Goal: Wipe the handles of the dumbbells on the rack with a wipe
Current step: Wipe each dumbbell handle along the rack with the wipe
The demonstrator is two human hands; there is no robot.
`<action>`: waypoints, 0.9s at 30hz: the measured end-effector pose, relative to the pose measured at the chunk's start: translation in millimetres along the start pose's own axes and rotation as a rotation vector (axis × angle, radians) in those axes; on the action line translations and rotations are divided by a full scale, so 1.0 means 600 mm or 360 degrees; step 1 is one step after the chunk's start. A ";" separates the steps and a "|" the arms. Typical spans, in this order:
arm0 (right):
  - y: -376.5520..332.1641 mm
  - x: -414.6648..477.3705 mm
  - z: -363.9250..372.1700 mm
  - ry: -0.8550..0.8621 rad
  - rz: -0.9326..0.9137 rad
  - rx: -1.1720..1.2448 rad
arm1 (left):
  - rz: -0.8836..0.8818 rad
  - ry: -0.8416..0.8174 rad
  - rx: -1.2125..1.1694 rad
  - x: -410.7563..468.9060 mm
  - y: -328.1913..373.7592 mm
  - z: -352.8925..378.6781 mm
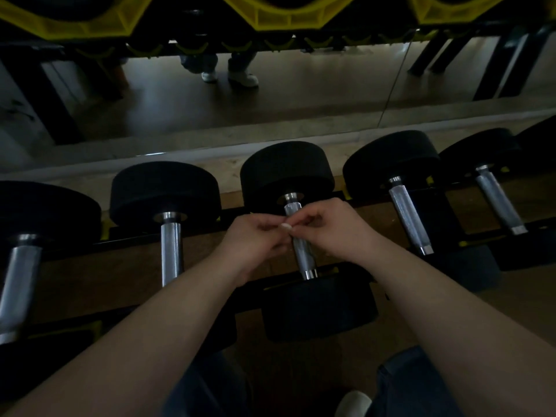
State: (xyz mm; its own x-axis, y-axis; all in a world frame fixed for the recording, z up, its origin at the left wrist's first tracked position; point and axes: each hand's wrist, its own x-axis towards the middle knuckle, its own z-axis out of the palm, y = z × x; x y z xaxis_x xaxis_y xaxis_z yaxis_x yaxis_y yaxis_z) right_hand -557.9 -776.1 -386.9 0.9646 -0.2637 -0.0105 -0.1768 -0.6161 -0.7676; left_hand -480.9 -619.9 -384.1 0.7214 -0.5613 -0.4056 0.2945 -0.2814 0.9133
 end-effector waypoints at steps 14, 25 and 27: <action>-0.007 0.012 -0.022 0.0270 0.0446 0.0282 | 0.0183 0.0300 0.0391 0.049 -0.003 0.013; 0.019 0.020 -0.030 0.0113 0.0425 0.0103 | -0.0114 -0.0008 0.0342 0.018 -0.031 0.010; 0.021 0.020 -0.031 0.0112 0.0421 0.0098 | -0.0134 0.0033 0.0142 0.031 -0.021 0.009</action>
State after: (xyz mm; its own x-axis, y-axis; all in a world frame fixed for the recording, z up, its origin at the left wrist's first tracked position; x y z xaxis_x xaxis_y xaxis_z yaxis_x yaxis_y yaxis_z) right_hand -552.0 -800.8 -384.6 0.8702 -0.4614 -0.1727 -0.4062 -0.4736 -0.7815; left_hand -474.8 -631.2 -403.3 0.7095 -0.5169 -0.4790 0.2982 -0.3956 0.8686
